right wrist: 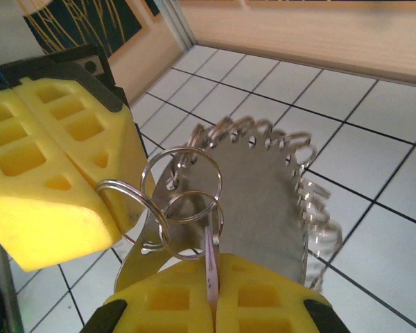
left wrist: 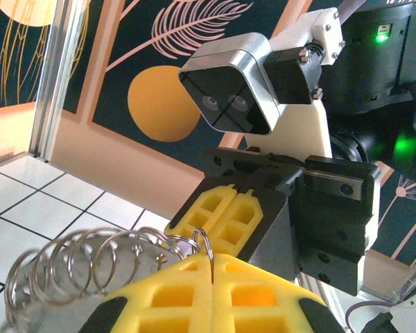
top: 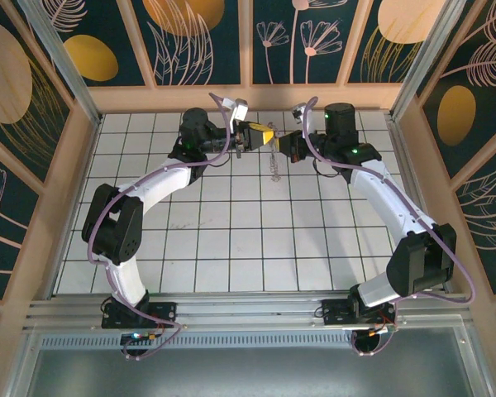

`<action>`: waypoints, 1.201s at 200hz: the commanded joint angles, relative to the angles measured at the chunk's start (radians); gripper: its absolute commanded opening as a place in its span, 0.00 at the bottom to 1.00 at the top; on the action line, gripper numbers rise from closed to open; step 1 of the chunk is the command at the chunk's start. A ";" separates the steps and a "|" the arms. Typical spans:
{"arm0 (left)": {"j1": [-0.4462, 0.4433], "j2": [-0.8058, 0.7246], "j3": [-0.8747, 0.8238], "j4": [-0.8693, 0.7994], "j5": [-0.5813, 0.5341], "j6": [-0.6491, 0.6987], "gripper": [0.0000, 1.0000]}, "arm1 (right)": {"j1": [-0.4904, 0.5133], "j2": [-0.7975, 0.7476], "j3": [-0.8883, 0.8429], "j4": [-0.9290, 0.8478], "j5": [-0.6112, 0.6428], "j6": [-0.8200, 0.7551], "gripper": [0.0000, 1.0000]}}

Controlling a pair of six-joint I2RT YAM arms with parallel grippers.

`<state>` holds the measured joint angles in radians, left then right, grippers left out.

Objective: Put the keys on the keyring

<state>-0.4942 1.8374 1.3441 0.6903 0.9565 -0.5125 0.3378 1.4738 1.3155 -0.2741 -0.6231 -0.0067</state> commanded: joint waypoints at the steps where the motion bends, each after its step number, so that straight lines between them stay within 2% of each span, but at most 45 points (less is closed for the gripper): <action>1: -0.007 -0.012 0.003 0.003 0.013 0.045 0.00 | 0.003 -0.011 0.044 -0.067 0.086 -0.049 0.00; 73: -0.007 -0.022 0.003 -0.057 0.011 0.098 0.00 | -0.004 -0.034 0.098 -0.138 0.206 -0.090 0.00; 180: -0.010 -0.020 0.013 -0.053 0.026 0.088 0.00 | 0.067 0.070 0.214 -0.192 0.200 -0.115 0.00; 207: -0.010 -0.022 0.013 -0.056 0.024 0.090 0.00 | 0.046 0.055 0.192 -0.194 0.208 -0.116 0.00; 240: -0.010 -0.026 0.009 -0.060 0.022 0.097 0.00 | -0.030 -0.013 0.130 -0.158 0.168 -0.093 0.00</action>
<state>-0.4957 1.8374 1.3441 0.6067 0.9321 -0.4370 0.3660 1.5227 1.4773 -0.4717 -0.4545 -0.1036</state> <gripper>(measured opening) 0.050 0.060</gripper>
